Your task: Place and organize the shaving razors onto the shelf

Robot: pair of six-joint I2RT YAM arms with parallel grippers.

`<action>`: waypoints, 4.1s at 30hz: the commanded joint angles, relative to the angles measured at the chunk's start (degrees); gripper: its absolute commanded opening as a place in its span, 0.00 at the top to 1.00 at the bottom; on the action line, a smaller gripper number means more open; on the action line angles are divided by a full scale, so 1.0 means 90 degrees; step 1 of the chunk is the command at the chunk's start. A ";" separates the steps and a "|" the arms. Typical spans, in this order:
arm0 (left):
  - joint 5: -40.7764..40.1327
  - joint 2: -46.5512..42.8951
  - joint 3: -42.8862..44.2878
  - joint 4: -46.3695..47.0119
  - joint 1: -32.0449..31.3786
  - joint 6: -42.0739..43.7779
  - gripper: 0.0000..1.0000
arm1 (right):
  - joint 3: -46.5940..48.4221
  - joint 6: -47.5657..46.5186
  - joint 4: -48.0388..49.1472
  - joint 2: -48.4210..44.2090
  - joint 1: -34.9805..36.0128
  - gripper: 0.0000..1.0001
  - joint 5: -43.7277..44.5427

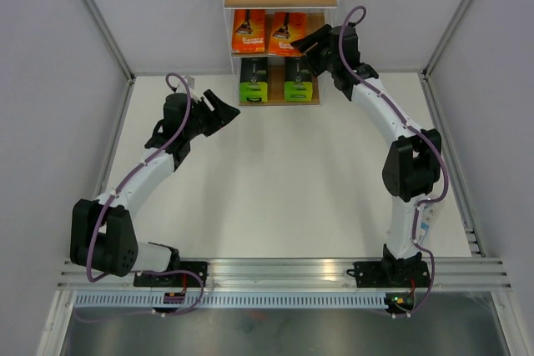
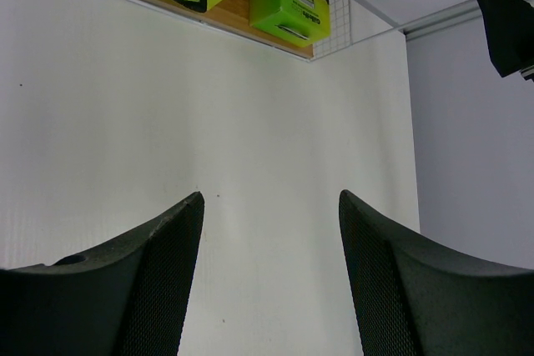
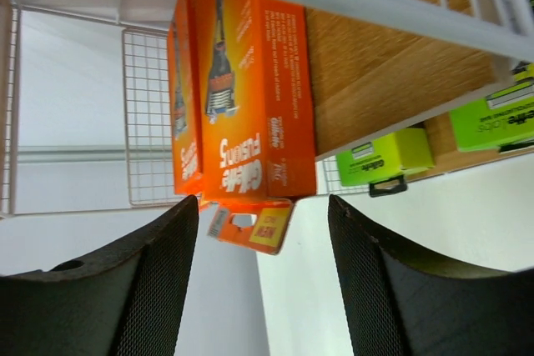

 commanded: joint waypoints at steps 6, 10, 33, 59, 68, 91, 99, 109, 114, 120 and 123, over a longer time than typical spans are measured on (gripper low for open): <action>0.0048 -0.0063 0.0033 0.0259 0.0044 -0.0083 0.29 | -0.0208 -0.0428 -0.0344 -0.0401 -0.0073 0.35 -0.0128; 0.0038 -0.0024 0.0033 0.0259 0.0044 -0.0093 0.29 | -0.0656 -0.0253 0.0055 -0.0625 -0.0064 0.35 -0.0303; -0.0050 0.0152 0.0053 0.0239 0.0074 -0.0073 0.30 | -0.0960 0.0939 0.1668 -0.0256 -0.0015 0.73 -0.0509; 0.0009 0.0582 0.0199 0.0239 0.0220 -0.0054 0.30 | -0.0394 0.0842 0.1619 0.0282 -0.0356 0.99 -0.0059; 0.0057 0.0689 0.0258 0.0259 0.0230 -0.0112 0.30 | -0.0189 0.0422 0.1141 0.0292 -0.0435 0.72 -0.0205; 0.0058 0.0103 0.0219 -0.0649 -0.1038 0.0991 0.30 | -0.5324 -0.1746 -0.2948 -0.5575 -0.0366 0.02 0.1764; 0.0125 0.0269 0.0170 -0.0708 -0.2377 0.0903 0.30 | -0.5940 -0.1541 -0.6007 -0.7032 -0.1595 0.02 0.4325; 0.0301 0.0250 0.0112 -0.1069 -0.2417 0.1137 0.30 | -0.6722 -0.2020 -0.4944 -0.6137 -0.3558 0.02 0.3984; 0.0409 0.0289 0.0082 -0.1245 -0.2417 0.1186 0.30 | -0.6819 -0.2341 -0.4534 -0.5578 -0.4018 0.02 0.3877; 0.0205 0.0192 0.0082 -0.1450 -0.2417 0.1206 0.30 | -0.7658 -0.3152 -0.3411 -0.5499 -0.4965 0.02 0.1741; 0.0048 0.0152 0.0053 -0.1489 -0.2417 0.1186 0.30 | -0.7835 -0.3289 -0.3030 -0.5636 -0.5044 0.04 0.1669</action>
